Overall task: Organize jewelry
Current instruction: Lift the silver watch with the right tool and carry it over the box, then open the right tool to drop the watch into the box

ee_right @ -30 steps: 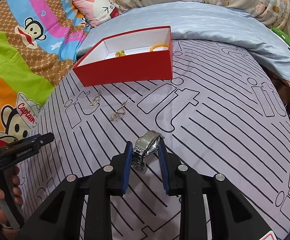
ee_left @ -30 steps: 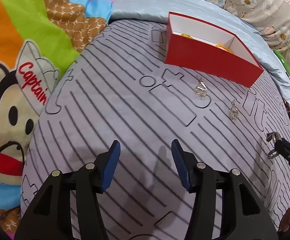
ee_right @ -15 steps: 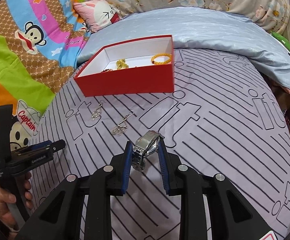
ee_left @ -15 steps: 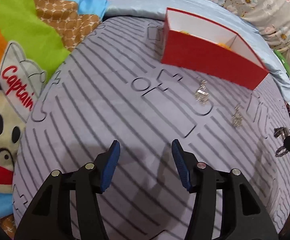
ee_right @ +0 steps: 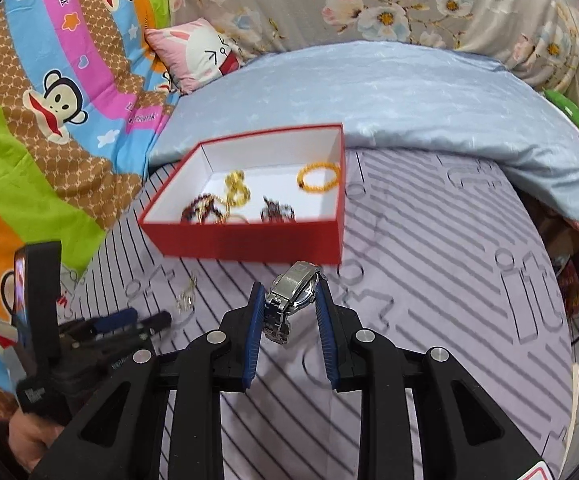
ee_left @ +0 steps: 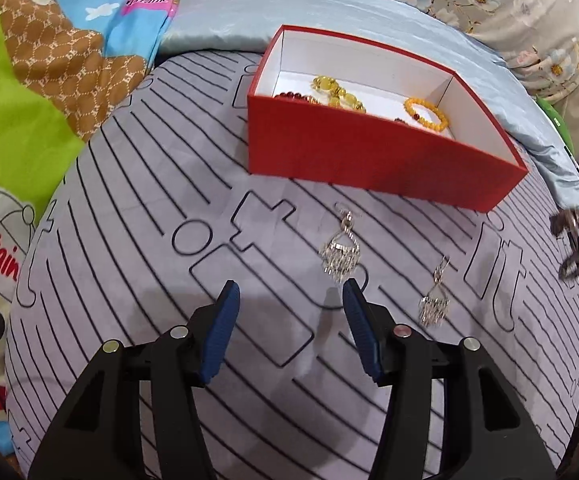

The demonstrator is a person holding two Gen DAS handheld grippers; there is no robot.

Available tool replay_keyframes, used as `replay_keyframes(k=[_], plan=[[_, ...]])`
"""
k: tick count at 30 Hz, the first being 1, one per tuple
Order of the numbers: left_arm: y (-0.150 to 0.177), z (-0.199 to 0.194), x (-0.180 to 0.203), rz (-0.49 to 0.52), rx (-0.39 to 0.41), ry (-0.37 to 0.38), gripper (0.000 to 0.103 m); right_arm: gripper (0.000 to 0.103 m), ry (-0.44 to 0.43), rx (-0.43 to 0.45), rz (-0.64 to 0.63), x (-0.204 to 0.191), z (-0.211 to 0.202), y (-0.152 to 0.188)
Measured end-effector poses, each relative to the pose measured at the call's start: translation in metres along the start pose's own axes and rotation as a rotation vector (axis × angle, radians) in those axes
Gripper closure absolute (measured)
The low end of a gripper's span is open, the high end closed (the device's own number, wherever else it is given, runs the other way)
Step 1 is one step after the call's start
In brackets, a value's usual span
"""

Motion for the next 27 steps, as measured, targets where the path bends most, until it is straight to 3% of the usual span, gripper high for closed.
replay_keyframes(k=[10, 27], plan=[[-0.024, 0.008, 0.013, 0.015, 0.014, 0.027, 0.052, 0.079, -0.009, 0.024, -0.042, -0.021, 0.054, -0.067], [-0.028, 0.026, 0.02, 0.024, -0.007, 0.039, 0.052, 0.08, 0.007, 0.011, -0.065, -0.026, 0.104, -0.09]])
Point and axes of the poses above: each gripper's, at about its wrist camera, not at the fingertips, and z roughly the way its jaws point, x to its right, y to its underside, the point moved 9 cm from there along z, roughly the way its jaws point, and after that the axes turned 2 degrees about z, right-handed, at the moved point
